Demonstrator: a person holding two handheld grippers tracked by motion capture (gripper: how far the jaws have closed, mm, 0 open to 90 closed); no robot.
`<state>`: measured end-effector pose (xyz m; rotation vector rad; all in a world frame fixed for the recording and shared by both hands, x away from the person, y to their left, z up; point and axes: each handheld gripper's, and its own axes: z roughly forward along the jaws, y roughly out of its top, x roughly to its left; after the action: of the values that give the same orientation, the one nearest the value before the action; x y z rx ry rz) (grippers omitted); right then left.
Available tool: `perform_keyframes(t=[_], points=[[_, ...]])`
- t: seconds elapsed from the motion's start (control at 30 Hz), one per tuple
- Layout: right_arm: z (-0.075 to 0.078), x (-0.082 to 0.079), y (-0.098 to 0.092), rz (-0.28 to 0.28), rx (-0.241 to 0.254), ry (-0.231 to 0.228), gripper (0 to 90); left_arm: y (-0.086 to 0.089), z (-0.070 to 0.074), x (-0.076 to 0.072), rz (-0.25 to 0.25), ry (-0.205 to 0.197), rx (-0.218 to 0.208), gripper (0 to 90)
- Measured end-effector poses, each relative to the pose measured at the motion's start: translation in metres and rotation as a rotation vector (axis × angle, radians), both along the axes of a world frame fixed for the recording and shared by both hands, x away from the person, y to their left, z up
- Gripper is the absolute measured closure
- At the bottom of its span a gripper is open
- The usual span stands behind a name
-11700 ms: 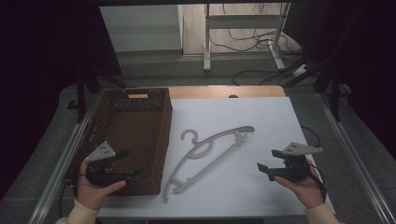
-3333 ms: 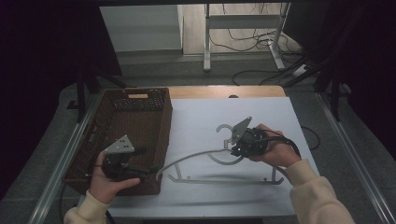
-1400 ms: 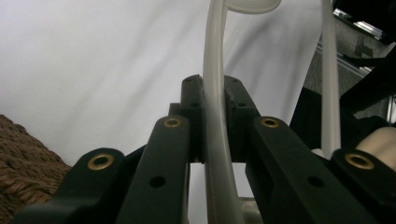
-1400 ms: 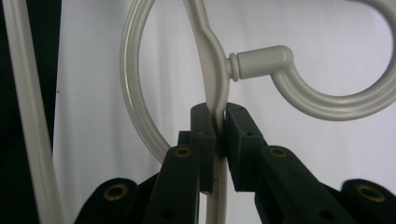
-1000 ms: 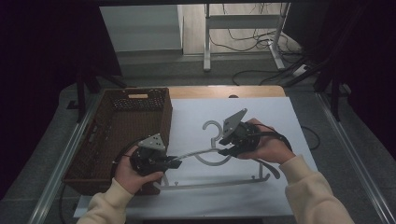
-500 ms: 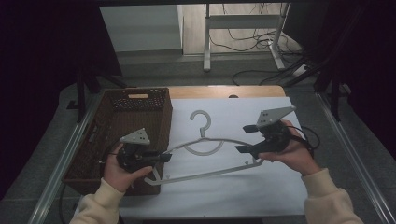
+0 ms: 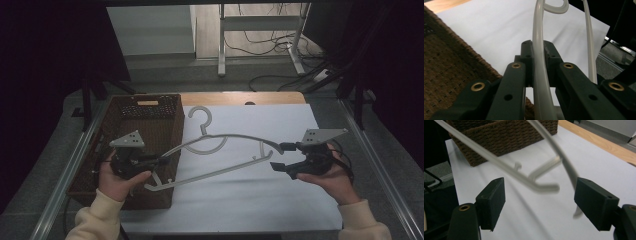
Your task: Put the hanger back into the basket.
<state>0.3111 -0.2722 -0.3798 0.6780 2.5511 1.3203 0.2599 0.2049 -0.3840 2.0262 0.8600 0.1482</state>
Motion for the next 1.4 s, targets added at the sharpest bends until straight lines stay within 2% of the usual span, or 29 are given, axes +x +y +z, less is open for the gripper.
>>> perform_keyframes(t=[0.37,0.6,0.83,1.0,1.4], points=[[-0.026,-0.003,-0.012,-0.037,0.007,0.039,24.5,0.016,0.002,0.000,0.053,-0.005,-0.011,80.8],[-0.044,-0.001,-0.011,-0.046,-0.021,0.069,24.1,0.025,0.002,0.000,0.080,-0.011,-0.021,80.8],[-0.050,0.002,-0.010,-0.051,-0.031,0.081,23.9,0.035,0.002,0.001,0.115,-0.013,-0.035,80.8],[-0.054,0.002,-0.009,-0.054,-0.042,0.090,23.4,0.048,0.002,-0.001,0.153,-0.018,-0.060,80.8],[-0.059,0.002,-0.007,-0.049,-0.054,0.100,23.3,0.069,-0.003,-0.003,0.225,-0.020,-0.071,80.8]])
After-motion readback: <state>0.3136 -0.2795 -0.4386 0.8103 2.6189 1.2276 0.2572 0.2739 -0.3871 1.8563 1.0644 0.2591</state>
